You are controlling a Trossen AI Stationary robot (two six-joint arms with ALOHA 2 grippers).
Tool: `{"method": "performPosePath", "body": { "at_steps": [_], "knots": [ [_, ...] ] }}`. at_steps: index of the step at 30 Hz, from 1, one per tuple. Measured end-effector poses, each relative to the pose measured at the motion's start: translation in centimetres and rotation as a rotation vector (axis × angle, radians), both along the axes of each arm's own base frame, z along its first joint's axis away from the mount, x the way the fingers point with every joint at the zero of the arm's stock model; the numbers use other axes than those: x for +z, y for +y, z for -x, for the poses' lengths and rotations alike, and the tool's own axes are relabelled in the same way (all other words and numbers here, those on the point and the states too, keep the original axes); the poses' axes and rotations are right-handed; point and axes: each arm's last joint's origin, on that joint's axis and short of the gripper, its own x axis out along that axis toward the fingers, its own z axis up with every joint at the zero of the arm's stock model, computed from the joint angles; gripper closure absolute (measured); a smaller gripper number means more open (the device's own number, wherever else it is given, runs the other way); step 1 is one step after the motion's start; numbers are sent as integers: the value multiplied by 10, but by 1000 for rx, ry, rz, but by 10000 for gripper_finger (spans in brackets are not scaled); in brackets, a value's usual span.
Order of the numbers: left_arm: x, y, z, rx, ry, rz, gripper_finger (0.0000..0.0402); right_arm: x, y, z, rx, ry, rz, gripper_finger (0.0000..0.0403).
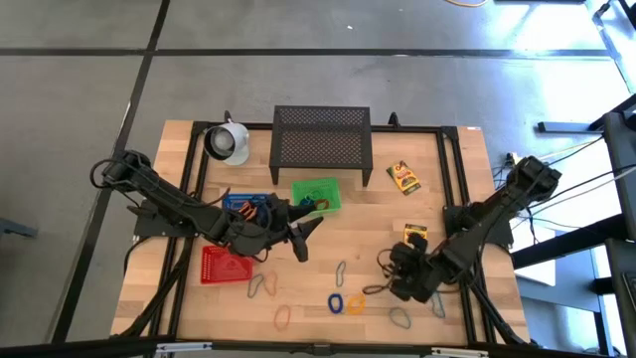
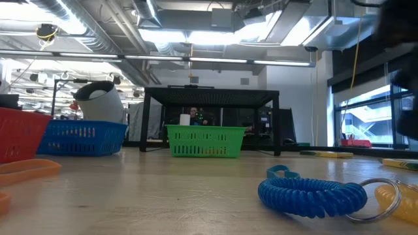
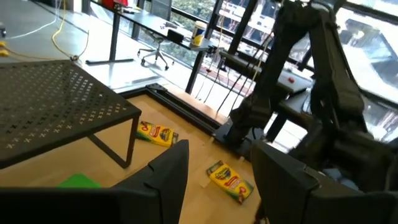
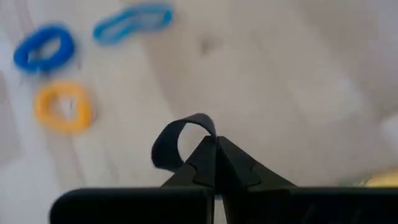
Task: Pick & Place Office Desk Supplies
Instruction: Put the black rubber band into the blue bin
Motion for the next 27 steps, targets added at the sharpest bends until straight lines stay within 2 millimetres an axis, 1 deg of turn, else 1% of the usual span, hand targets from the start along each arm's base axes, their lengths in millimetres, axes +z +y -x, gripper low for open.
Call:
{"method": "performPosePath", "body": {
  "at_steps": [3,7,12,15,20,24,27],
  "knots": [
    [-9,-1,-6,0,27,-12,233,5,-15,-15,6,-39,45,396],
    [-22,-2,-15,-48,59,10,226,16,-32,-36,29,-138,38,396],
    [-36,-1,-26,-155,103,47,203,42,-43,-58,79,-377,19,396],
    [-41,1,-29,-182,124,49,191,59,-45,-68,147,-528,55,396],
    [-46,7,-34,-183,173,-30,185,73,-44,-76,288,-661,230,396],
    [-45,10,-35,-192,188,-71,185,77,-47,-77,289,-668,413,396],
    [-44,10,-36,-203,195,-98,185,80,-50,-79,300,-683,484,396]
  ]
}}
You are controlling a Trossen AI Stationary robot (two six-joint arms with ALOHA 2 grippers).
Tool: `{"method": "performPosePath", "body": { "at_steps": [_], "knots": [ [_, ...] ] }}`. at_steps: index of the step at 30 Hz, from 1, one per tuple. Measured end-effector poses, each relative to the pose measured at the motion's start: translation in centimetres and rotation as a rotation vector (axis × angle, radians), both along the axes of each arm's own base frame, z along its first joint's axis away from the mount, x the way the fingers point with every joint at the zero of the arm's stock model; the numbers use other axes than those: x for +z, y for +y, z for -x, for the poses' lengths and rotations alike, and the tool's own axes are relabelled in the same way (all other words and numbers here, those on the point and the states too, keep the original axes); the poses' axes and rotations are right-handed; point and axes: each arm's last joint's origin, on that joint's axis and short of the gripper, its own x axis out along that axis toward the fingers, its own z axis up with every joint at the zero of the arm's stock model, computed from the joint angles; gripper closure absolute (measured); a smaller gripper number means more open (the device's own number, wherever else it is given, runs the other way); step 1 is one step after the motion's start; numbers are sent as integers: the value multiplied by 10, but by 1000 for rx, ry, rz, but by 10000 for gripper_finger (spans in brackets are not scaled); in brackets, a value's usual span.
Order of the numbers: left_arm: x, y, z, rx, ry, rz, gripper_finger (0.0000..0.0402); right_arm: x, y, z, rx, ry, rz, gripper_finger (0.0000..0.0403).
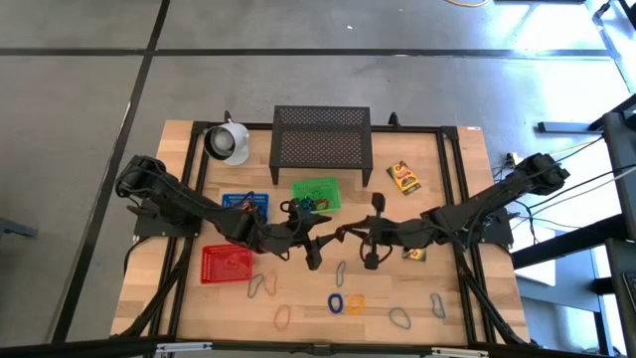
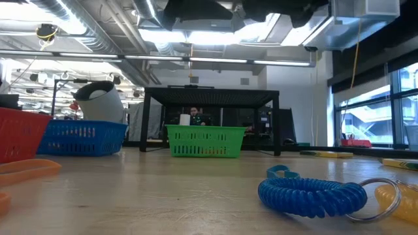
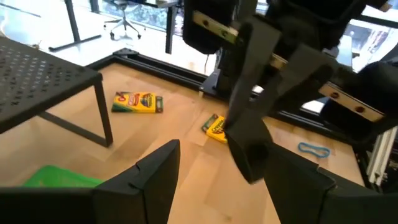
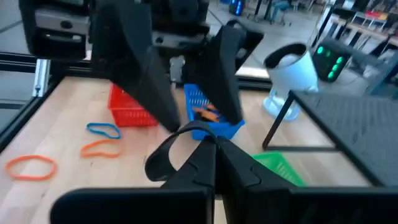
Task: Pick & Place Office Desk Supplies
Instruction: Put the black rubber band into the blue bin
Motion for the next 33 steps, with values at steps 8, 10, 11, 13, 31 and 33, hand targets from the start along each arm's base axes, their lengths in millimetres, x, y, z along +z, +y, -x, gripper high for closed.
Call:
{"method": "performPosePath", "body": {
  "at_steps": [8,10,11,13,31,33],
  "knots": [
    [0,16,-6,-28,8,20,185,6,-10,-6,-16,-47,42,396],
    [0,19,-8,-56,7,48,187,6,-12,-7,-25,-46,46,396],
    [0,21,-9,-71,7,67,189,6,-14,-7,-29,-46,48,396],
    [0,24,-10,-94,6,98,197,6,-16,-8,-36,-44,56,396],
    [0,33,-12,-72,-5,149,393,5,-18,-10,10,-42,-54,387],
    [-1,33,-12,-71,-3,163,395,4,-19,-10,16,-38,-135,372]
  ]
}}
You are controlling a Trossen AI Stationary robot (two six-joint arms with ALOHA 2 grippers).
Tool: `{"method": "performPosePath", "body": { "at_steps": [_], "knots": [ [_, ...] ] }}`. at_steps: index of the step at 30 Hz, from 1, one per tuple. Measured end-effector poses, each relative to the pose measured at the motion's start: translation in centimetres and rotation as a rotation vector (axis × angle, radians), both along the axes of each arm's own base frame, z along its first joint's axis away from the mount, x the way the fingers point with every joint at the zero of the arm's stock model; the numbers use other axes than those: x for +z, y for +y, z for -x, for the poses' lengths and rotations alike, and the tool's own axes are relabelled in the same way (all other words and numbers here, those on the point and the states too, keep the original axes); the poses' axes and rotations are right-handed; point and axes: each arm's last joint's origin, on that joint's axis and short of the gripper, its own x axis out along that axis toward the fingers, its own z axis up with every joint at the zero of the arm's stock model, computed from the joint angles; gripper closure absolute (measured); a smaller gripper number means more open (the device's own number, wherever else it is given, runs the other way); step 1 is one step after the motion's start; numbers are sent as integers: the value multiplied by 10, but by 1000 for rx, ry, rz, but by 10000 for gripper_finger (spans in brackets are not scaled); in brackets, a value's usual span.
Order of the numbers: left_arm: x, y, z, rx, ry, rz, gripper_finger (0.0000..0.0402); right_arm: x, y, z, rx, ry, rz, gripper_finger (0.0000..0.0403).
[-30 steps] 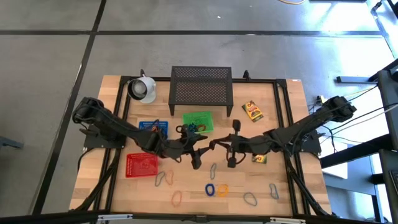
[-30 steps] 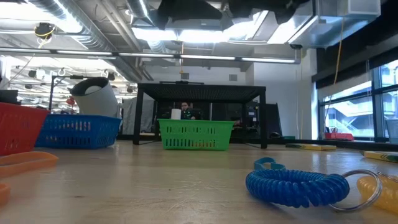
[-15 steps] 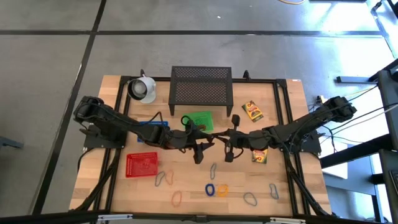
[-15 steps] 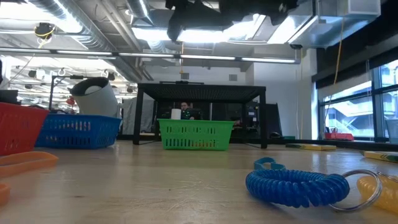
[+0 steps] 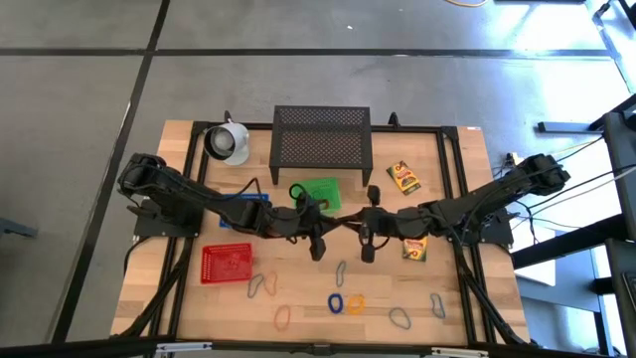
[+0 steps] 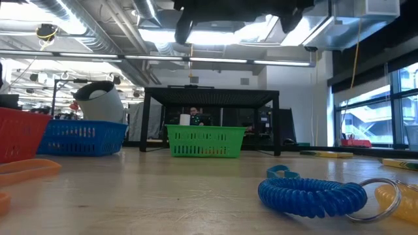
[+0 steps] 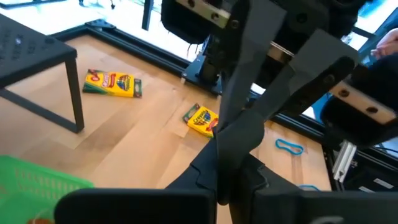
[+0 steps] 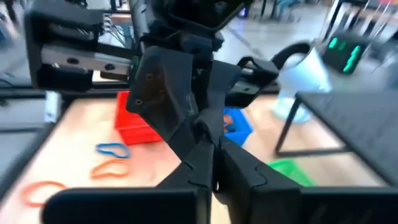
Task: Pick & Place Office Desk Supplies
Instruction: Put the black rubber band into the blue bin
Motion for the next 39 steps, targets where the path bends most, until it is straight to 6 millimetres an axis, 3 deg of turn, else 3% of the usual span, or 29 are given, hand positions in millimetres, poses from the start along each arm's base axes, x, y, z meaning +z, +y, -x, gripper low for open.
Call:
{"method": "performPosePath", "body": {
  "at_steps": [8,15,20,26,33,39],
  "knots": [
    [-1,1,0,19,-6,73,396,7,-8,11,40,49,-222,262],
    [-10,-5,9,37,109,145,397,25,-13,39,113,112,-377,179],
    [-20,-11,26,64,286,226,397,29,-8,56,195,192,-498,174],
    [-31,-23,49,132,463,275,395,30,5,65,283,225,-503,191],
    [-48,-10,88,443,780,289,394,30,12,68,312,235,-508,209],
    [-48,0,116,679,974,261,394,30,13,69,300,245,-546,211]
  ]
}}
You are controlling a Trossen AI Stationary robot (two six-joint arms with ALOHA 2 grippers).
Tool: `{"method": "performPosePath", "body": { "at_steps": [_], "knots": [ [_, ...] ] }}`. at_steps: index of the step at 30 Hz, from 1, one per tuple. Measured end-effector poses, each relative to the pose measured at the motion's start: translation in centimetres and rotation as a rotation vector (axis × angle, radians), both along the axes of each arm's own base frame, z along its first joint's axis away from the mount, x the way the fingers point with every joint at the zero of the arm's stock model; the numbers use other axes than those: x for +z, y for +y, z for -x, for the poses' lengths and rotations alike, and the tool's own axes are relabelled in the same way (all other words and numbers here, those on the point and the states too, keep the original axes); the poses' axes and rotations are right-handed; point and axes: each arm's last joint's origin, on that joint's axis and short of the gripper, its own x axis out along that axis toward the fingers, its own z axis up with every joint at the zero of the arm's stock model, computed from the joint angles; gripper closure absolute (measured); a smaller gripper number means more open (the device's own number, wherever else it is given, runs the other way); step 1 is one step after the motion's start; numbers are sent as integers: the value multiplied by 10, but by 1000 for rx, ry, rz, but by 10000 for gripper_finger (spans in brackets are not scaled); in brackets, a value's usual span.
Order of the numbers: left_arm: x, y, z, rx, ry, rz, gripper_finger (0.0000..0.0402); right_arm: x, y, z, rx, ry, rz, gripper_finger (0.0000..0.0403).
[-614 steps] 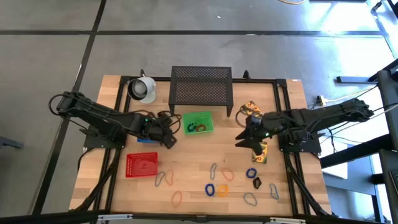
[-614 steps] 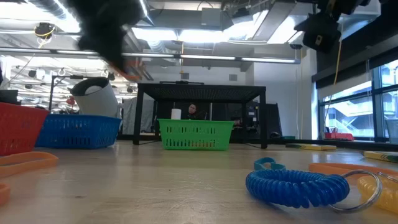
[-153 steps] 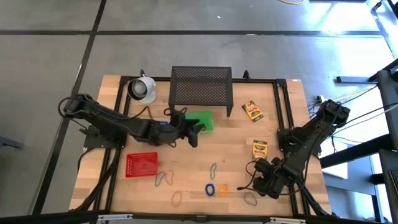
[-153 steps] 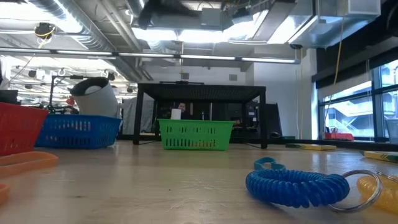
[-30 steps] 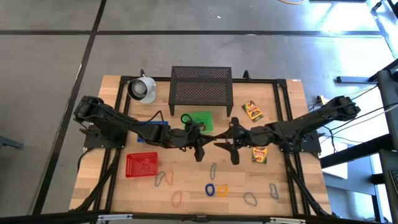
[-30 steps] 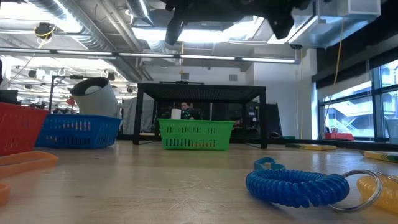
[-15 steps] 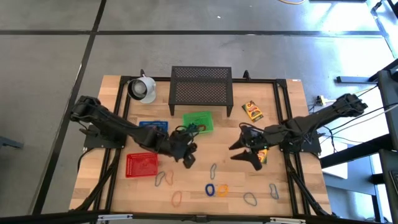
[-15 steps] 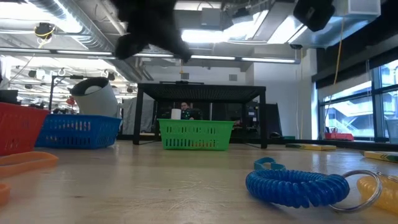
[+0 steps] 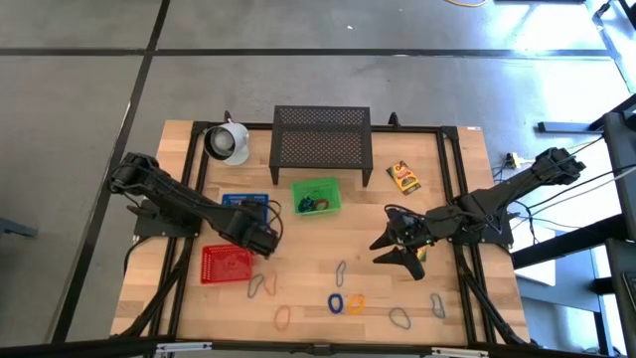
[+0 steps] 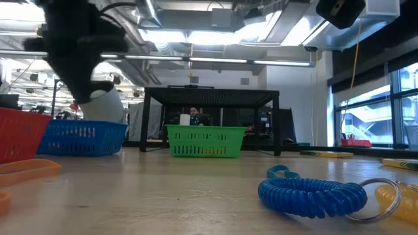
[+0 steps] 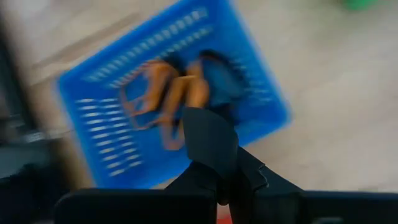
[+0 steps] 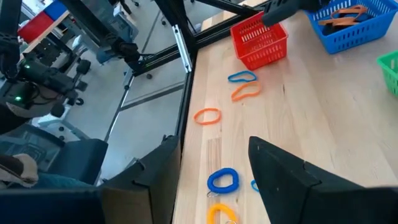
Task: Pick & Place Office Desk Supplies
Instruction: Put the black rubber band into the blue bin
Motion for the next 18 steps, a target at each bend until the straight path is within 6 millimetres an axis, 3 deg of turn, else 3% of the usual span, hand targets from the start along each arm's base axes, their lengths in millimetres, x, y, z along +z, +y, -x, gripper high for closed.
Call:
{"method": "performPosePath", "body": {
  "at_steps": [12,18],
  "knots": [
    [-30,30,6,111,55,-10,393,-1,-1,0,11,26,-42,211],
    [-30,39,5,99,80,-17,367,-21,-7,10,-74,290,-35,211]
  ]
}}
